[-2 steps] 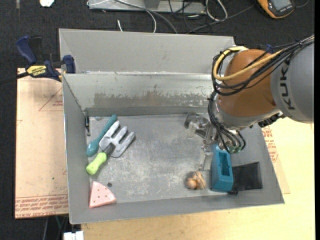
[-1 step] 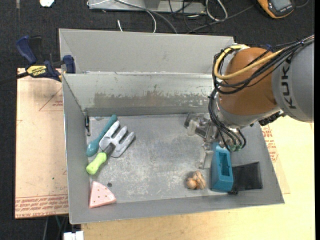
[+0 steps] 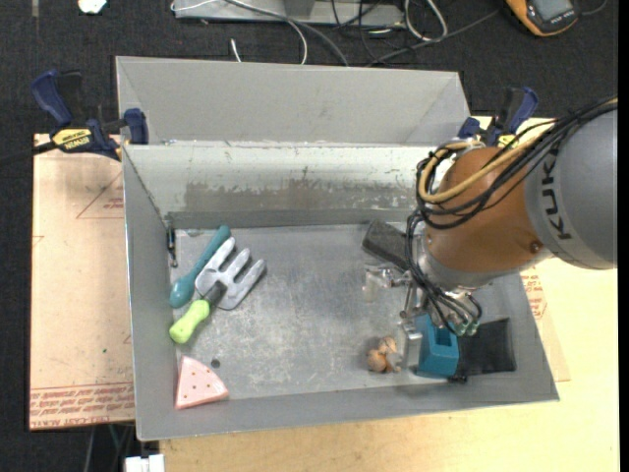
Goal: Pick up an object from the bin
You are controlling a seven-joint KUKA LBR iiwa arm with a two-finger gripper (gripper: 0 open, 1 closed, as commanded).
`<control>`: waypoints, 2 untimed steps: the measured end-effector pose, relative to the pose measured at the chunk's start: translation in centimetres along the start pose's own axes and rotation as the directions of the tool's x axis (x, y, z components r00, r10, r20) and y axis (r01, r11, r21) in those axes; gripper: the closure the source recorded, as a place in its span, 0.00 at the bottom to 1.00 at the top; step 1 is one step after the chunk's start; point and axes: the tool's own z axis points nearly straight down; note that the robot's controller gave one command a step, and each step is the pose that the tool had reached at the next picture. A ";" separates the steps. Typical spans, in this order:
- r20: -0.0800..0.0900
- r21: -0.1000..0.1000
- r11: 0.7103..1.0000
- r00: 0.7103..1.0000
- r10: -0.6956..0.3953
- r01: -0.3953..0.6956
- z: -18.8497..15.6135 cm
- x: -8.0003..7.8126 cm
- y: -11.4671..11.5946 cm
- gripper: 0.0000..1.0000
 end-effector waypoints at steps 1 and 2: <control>0.005 0.001 0.965 0.965 -0.263 0.263 1.2 3.6 -1.8 0.00; -0.002 -0.003 0.996 0.996 -0.084 0.084 2.9 3.1 -0.5 0.00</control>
Offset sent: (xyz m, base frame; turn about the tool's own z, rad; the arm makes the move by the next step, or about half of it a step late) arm -0.0306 -0.0110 -0.0273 -0.0816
